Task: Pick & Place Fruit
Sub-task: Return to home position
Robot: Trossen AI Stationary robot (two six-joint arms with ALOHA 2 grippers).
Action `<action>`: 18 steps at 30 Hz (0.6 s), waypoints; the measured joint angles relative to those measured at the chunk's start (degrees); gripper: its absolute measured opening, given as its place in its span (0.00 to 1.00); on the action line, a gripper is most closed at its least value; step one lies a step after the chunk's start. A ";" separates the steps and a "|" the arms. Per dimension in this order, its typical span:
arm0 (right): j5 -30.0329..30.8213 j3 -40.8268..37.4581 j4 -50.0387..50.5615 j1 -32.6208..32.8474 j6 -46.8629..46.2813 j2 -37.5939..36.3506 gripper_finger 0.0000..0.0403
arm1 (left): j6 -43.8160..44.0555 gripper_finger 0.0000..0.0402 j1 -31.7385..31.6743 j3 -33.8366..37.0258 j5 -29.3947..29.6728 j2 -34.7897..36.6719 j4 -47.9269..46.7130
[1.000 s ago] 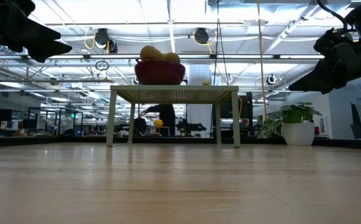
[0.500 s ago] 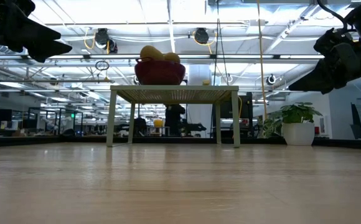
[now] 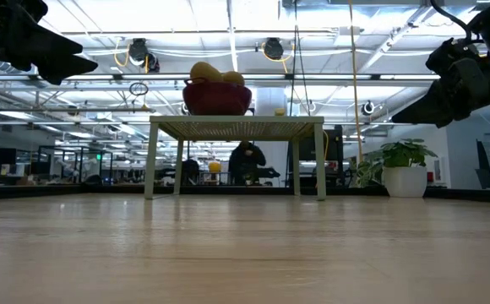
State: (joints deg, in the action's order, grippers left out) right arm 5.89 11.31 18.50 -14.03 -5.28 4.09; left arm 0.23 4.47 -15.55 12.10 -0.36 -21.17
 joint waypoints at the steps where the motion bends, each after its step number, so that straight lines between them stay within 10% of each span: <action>1: 0.00 0.00 0.00 0.01 0.00 -0.01 0.00 | 0.00 0.70 0.00 0.00 0.00 0.00 0.01; 18: 0.00 0.04 0.02 -0.01 0.00 0.01 0.01 | -0.02 0.70 0.00 0.00 0.00 -0.01 0.01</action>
State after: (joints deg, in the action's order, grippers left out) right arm 5.89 11.35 18.52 -14.04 -5.28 4.10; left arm 0.21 4.47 -15.55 12.10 -0.36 -21.16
